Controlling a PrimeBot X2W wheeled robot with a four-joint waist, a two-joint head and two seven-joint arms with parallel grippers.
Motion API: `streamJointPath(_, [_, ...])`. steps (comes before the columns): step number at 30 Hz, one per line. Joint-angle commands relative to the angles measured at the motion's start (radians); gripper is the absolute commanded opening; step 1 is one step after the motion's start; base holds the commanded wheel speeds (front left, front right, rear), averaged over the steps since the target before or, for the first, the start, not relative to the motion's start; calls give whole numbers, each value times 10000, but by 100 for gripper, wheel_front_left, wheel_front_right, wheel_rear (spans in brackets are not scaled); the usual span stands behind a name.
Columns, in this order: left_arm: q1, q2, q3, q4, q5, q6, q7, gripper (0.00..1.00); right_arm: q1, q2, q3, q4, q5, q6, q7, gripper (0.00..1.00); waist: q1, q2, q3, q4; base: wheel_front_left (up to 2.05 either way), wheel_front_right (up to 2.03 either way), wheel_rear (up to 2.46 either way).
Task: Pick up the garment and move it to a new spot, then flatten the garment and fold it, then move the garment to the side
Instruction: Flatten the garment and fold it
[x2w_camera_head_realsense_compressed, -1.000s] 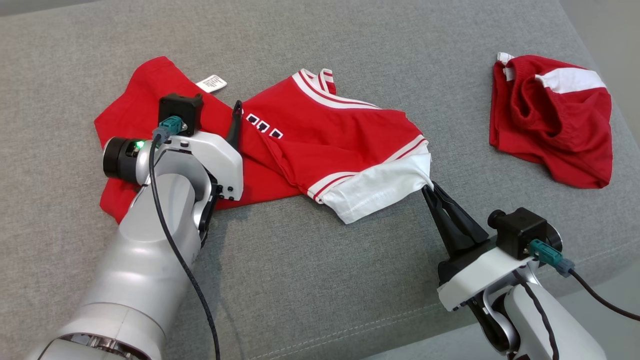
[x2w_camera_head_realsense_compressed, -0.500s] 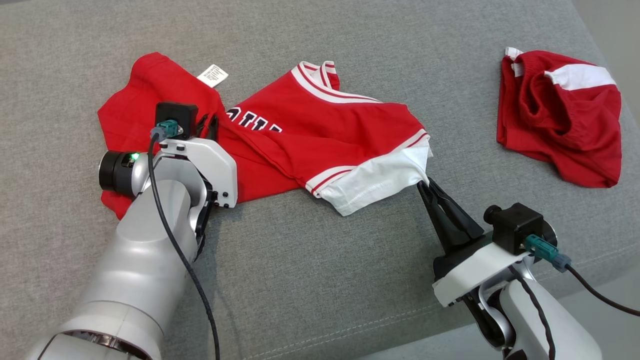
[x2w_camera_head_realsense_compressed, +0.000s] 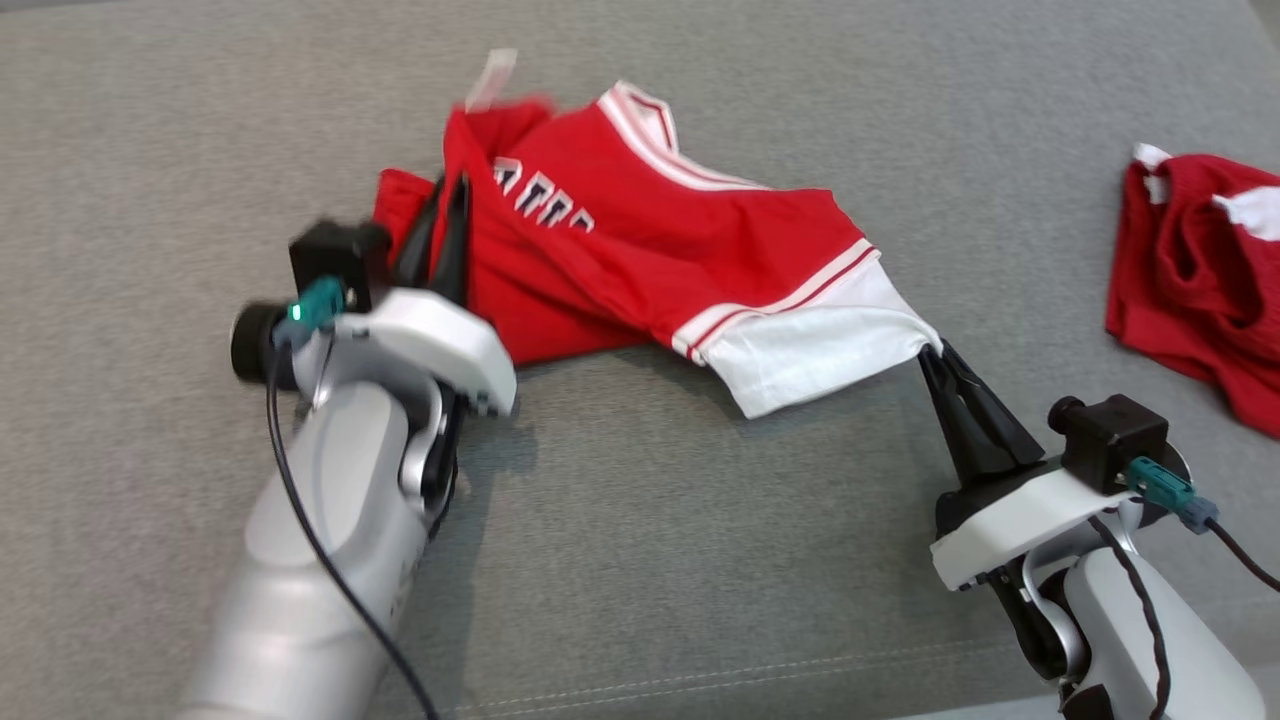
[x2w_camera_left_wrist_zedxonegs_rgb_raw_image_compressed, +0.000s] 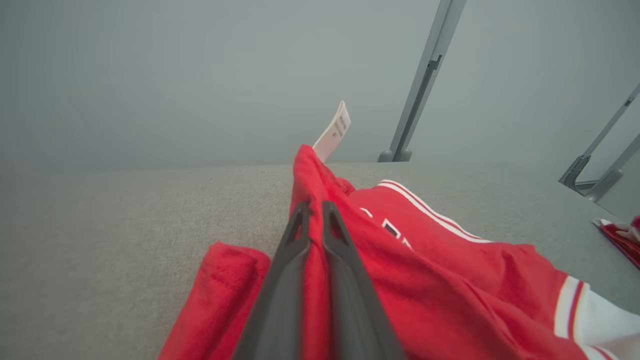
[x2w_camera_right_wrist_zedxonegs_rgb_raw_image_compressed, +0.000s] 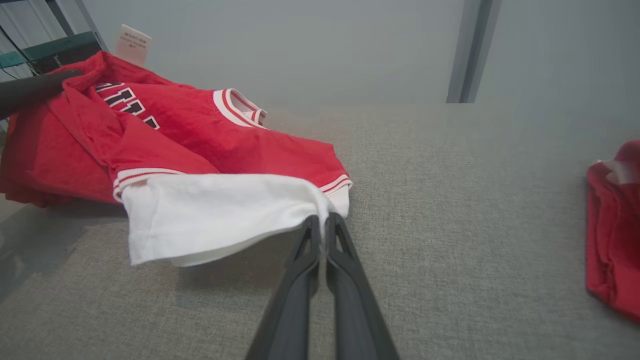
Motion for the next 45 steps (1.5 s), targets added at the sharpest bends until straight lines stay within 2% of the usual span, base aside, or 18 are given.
streamJointPath(1, [245,279,337,-377,59,-119,-52,0,164,-79,49,-221,65,40,-61,0,0,0,-233,483,0,0,0])
streamJointPath(3, [638,278,463,-695,84,-191,-53,2,188,-140,-92,-298,48,40,-61,0,0,0,-289,736,0,0,0])
streamJointPath(4, [837,278,524,-836,50,-224,-53,17,197,-169,-175,-348,41,40,-61,0,0,0,-306,841,0,0,0])
streamJointPath(7, [1413,277,615,-1083,20,-268,-53,90,220,-262,-501,-510,-5,40,-61,0,0,0,-360,1059,0,0,0])
streamJointPath(8, [1595,277,600,-1117,-11,-279,-54,97,241,-289,-666,-560,-21,40,-61,0,0,0,-399,1111,0,0,0])
streamJointPath(9, [1766,277,556,-1115,-60,-284,-54,100,271,-319,-825,-596,-45,40,-61,0,0,0,-427,1148,0,0,0])
streamJointPath(15, [2252,276,539,-1053,-295,-162,-54,100,483,-503,-1282,-760,-200,40,-61,0,0,0,-588,1180,0,0,0])
streamJointPath(22, [1045,276,460,-770,87,-375,-54,100,686,-421,-912,-649,-287,40,-61,0,0,0,-601,800,0,0,0])
streamJointPath(25, [195,276,-41,-4,137,-483,-54,100,678,-297,-584,-527,-283,40,-61,0,0,0,-539,543,0,0,0])
streamJointPath(30, [-978,276,-948,1272,469,-322,432,100,546,-132,-185,-422,-245,40,-61,0,0,0,-400,167,0,0,0])
streamJointPath(35, [-1940,281,-1641,2752,1060,186,894,100,300,80,221,-339,-150,40,-61,0,0,0,-221,-314,0,0,0])
streamJointPath(40, [-2344,344,-1818,3760,1211,323,908,100,236,154,312,-299,-102,40,-61,0,0,0,-146,-489,0,0,0])
streamJointPath(41, [-2392,343,-1809,3895,1191,347,859,86,249,152,303,-290,-95,40,-61,0,0,0,-147,-493,0,0,0])
streamJointPath(43, [-2472,337,-1806,4125,1151,396,772,49,282,146,266,-280,-90,40,-61,0,0,0,-146,-472,0,0,0])
streamJointPath(44, [-2505,334,-1796,4232,1117,407,745,35,300,144,252,-276,-92,40,-61,0,0,0,-145,-452,0,0,0])
streamJointPath(45, [-2532,331,-1778,4330,1074,422,722,29,310,141,260,-265,-96,40,-61,0,0,0,-144,-428,0,0,0])
